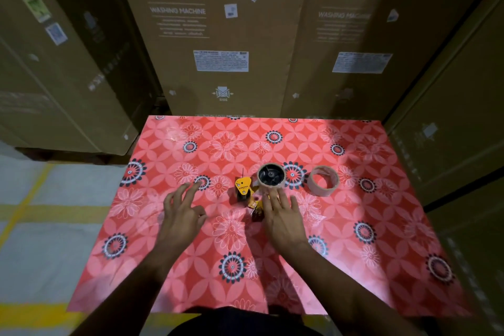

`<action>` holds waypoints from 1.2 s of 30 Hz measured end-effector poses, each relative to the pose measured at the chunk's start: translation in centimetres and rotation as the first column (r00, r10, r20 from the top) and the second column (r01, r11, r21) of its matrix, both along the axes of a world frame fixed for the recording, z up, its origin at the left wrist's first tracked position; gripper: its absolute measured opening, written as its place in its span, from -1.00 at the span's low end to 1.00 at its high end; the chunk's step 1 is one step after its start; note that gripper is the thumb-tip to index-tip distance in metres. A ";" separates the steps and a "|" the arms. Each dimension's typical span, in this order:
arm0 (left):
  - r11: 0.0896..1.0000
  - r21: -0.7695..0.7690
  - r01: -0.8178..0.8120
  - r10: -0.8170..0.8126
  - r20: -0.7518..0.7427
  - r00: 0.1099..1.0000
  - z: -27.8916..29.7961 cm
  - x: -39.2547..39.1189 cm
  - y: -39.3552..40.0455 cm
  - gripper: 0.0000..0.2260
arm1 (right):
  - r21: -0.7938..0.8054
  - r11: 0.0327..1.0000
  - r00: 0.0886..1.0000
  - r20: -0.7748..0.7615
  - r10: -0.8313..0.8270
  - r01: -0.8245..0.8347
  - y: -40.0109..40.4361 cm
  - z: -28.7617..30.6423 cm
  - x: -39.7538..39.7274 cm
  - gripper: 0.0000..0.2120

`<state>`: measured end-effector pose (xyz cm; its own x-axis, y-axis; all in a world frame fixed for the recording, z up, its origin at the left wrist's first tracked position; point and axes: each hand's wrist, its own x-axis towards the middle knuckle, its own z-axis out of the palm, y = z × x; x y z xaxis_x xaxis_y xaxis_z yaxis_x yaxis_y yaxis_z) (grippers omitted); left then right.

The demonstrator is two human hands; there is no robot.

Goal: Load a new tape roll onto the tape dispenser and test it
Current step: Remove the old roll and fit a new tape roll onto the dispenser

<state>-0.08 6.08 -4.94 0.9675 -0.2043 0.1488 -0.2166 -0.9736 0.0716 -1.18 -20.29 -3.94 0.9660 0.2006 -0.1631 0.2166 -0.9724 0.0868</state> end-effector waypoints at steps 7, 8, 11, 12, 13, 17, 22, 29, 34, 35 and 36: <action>1.000 -0.002 -0.003 0.003 0.002 1.000 -0.2 -0.1 0.2 -0.88 | 0.123 0.991 0.998 -0.039 -0.051 0.055 1.7 -1.1 0.9 -0.61; 1.000 -0.006 -0.006 0.006 -0.004 1.000 -0.2 -0.1 0.3 -0.88 | 0.129 0.990 0.998 -0.022 -0.053 0.056 1.8 -1.2 1.1 -0.64; 1.000 -0.017 -0.005 0.005 -0.012 1.000 -0.6 0.0 0.5 -0.89 | 0.133 0.989 0.998 -0.032 -0.063 0.066 2.4 -1.1 1.8 -0.60; 1.000 -0.011 -0.005 0.004 -0.019 1.000 -0.6 0.0 0.5 -0.89 | 0.147 0.985 0.996 -0.035 -0.087 0.092 2.7 -1.1 2.1 -0.58; 1.000 -0.007 -0.004 0.004 -0.021 1.000 -0.7 0.0 0.5 -0.89 | 0.173 0.978 0.993 -0.025 -0.118 0.120 2.9 -1.0 2.3 -0.57; 0.999 -0.046 -0.001 -0.001 -0.038 0.999 -0.7 -0.1 0.7 -0.89 | 0.211 0.961 0.983 0.010 -0.183 0.177 3.2 -0.9 2.4 -0.57; 0.984 -0.178 0.009 -0.026 -0.092 0.995 -0.9 -1.5 1.1 -0.90 | 0.338 0.922 0.975 0.051 -0.218 0.188 2.7 -0.6 2.6 -0.61; 0.966 -0.259 -0.013 -0.016 -0.111 0.994 -1.2 -3.3 0.9 -0.84 | 0.803 0.311 0.787 -0.286 -0.546 0.508 -4.3 -1.1 2.6 -0.61; 0.974 -0.222 -0.044 0.016 -0.123 0.992 -0.8 -4.3 0.9 -0.90 | 0.388 0.012 0.386 -0.919 0.081 0.922 -7.4 -3.3 3.2 -0.26; 0.975 -0.214 -0.055 0.029 -0.122 0.992 -0.7 -4.5 0.9 -0.91 | 0.347 -0.029 0.344 -0.912 0.224 0.938 -7.3 -3.4 3.1 -0.20; 0.975 -0.209 -0.075 0.049 -0.126 0.991 -0.5 -4.8 1.0 -0.91 | 0.294 -0.068 0.298 -0.885 0.357 0.953 -7.2 -3.8 3.2 -0.15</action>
<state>-4.90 7.12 -5.49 0.9907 -0.1193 0.0651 -0.1334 -0.9446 0.3000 2.02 -27.45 -7.71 0.4722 0.4833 -0.7372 -0.8587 0.0630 -0.5086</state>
